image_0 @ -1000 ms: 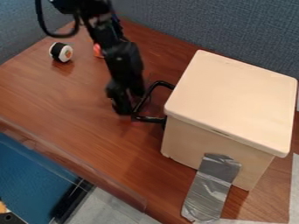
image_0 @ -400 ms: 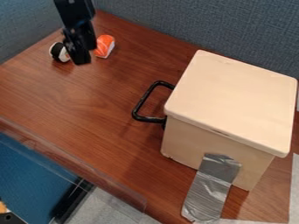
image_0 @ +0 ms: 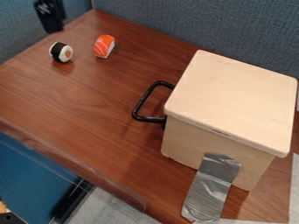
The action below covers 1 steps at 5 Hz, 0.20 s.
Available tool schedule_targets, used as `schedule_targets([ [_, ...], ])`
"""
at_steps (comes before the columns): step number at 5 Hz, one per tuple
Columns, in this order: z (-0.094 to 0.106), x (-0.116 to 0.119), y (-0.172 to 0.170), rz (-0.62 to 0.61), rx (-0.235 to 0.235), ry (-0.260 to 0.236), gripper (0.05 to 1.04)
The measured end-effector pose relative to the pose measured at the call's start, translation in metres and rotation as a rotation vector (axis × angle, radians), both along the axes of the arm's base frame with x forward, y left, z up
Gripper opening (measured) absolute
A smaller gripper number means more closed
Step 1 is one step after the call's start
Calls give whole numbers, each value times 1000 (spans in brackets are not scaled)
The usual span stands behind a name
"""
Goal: Close the drawer
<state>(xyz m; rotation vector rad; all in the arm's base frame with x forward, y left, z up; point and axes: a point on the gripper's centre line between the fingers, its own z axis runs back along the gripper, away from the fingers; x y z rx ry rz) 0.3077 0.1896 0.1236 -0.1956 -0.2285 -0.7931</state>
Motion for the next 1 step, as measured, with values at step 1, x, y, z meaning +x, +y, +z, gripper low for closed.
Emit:
schedule_targets([
  [1, 20, -14, 8, 19, 24, -7, 1000],
])
